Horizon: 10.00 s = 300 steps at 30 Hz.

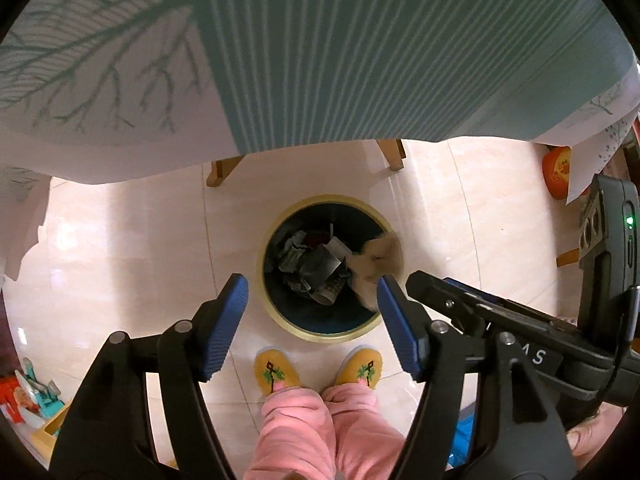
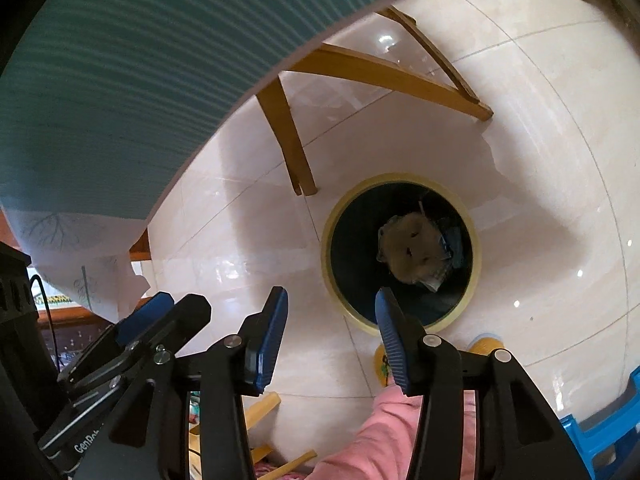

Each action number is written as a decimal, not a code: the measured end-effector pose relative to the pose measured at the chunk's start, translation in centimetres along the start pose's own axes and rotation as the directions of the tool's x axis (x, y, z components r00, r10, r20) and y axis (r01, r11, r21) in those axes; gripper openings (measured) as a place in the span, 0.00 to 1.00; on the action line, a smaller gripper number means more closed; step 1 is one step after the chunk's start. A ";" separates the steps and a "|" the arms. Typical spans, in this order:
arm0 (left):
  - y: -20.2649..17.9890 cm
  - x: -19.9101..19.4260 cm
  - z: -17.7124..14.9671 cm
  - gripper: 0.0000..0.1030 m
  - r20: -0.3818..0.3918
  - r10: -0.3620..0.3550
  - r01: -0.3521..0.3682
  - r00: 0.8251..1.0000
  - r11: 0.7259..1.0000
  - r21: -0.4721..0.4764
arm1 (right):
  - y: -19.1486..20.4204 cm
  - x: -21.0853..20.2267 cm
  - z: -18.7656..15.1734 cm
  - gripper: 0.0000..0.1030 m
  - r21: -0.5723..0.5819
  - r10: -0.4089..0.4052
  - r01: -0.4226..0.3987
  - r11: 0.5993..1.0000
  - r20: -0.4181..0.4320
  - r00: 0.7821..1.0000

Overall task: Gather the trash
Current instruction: 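Raise both open tools back toward the trash on the table, then grasp the white-red snack packet with the left tool while the right tool grasps the yellow-green bag, then carry the packet and bag over the black bin and open both tools, then raise both open tools back toward the remaining trash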

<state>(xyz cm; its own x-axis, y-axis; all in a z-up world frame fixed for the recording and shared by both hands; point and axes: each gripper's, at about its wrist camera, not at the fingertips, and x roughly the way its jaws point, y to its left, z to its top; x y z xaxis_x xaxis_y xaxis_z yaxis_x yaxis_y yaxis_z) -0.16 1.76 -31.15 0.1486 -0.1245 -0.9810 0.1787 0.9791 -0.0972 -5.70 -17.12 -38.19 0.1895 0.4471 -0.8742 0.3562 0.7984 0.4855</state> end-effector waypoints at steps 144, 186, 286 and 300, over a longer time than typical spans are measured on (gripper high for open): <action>-16.6 -5.4 59.0 0.56 0.096 0.051 -0.060 0.994 0.994 0.090 | 9.0 -20.3 57.4 0.04 -0.497 -0.003 0.270 0.825 0.473 0.881; -2.1 -28.2 17.1 0.15 0.258 -0.167 0.118 0.952 0.974 0.196 | 20.8 -30.6 5.4 0.03 -0.307 -0.008 0.233 0.923 0.590 0.807; -1.6 -33.0 5.9 0.73 0.366 -0.081 0.019 0.927 0.985 0.170 | 20.4 -32.6 -2.1 0.34 -0.269 -0.074 0.248 0.930 0.526 0.847; -0.3 -38.6 11.7 0.73 0.512 -0.080 -0.022 0.855 0.982 0.189 | 24.9 -35.2 4.8 0.34 -0.299 -0.058 0.278 0.913 0.580 0.813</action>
<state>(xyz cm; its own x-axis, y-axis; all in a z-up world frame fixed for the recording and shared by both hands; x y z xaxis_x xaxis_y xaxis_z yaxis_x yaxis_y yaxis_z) 5.39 4.44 8.72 0.6108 -0.2669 -0.7455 0.3561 0.9335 -0.0425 0.89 -14.90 4.68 0.6642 0.0833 -0.7429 0.1040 0.9738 0.2022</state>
